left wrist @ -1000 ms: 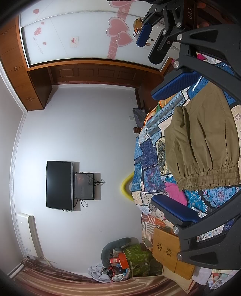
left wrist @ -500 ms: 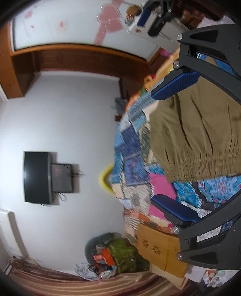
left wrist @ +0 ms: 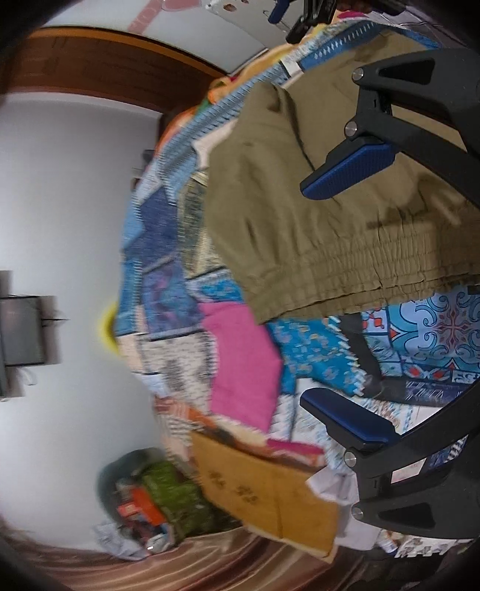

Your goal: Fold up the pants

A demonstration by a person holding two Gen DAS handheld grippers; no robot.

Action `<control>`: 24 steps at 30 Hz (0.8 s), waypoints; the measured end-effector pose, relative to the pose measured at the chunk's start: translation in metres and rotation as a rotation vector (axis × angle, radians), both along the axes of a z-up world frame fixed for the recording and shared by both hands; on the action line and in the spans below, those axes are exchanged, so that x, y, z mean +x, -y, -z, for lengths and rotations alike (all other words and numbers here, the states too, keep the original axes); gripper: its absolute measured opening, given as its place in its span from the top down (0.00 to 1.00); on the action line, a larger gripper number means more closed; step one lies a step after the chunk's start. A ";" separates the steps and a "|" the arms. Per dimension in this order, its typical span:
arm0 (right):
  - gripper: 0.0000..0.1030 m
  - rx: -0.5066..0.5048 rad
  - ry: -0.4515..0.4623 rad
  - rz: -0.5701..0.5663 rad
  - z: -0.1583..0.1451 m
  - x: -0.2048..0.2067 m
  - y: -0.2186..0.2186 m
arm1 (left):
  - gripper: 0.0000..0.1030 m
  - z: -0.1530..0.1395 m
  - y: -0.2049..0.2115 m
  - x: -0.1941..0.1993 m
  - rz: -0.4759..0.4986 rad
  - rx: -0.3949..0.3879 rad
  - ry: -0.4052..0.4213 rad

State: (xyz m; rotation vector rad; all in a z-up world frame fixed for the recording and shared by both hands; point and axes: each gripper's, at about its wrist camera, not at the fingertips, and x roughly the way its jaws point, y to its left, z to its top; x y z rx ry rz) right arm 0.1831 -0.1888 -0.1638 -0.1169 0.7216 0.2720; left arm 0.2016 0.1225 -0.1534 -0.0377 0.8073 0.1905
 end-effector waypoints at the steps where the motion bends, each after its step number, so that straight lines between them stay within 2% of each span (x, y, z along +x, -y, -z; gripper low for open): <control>1: 0.02 -0.011 -0.029 0.000 0.009 0.005 0.000 | 0.00 0.009 -0.002 0.006 -0.004 -0.005 -0.028; 3: 0.08 -0.018 -0.079 -0.002 0.025 0.015 0.000 | 0.00 0.023 -0.004 0.016 0.002 -0.028 -0.072; 7: 0.14 0.003 -0.143 -0.012 0.045 0.032 0.001 | 0.00 0.047 -0.006 0.031 0.023 -0.057 -0.143; 9: 0.28 0.020 -0.184 -0.021 0.052 0.041 0.002 | 0.00 0.056 -0.006 0.036 0.040 -0.061 -0.171; 11: 0.35 0.038 -0.231 -0.035 0.061 0.053 0.001 | 0.07 0.063 -0.005 0.040 0.060 -0.064 -0.196; 13: 0.37 0.045 -0.261 -0.058 0.068 0.058 0.000 | 0.07 0.071 -0.003 0.042 0.075 -0.073 -0.220; 15: 0.47 0.046 -0.284 -0.091 0.074 0.062 -0.004 | 0.07 0.076 -0.003 0.044 0.082 -0.079 -0.238; 19: 0.53 0.033 -0.282 -0.135 0.081 0.064 -0.014 | 0.07 0.086 -0.003 0.046 0.090 -0.109 -0.264; 20: 0.60 0.038 -0.281 -0.145 0.081 0.065 -0.015 | 0.07 0.087 -0.004 0.046 0.091 -0.114 -0.262; 22: 0.65 0.041 -0.284 -0.149 0.083 0.066 -0.015 | 0.08 0.088 -0.006 0.045 0.090 -0.123 -0.254; 24: 0.84 0.033 -0.284 -0.143 0.084 0.067 -0.015 | 0.11 0.089 -0.007 0.044 0.078 -0.125 -0.245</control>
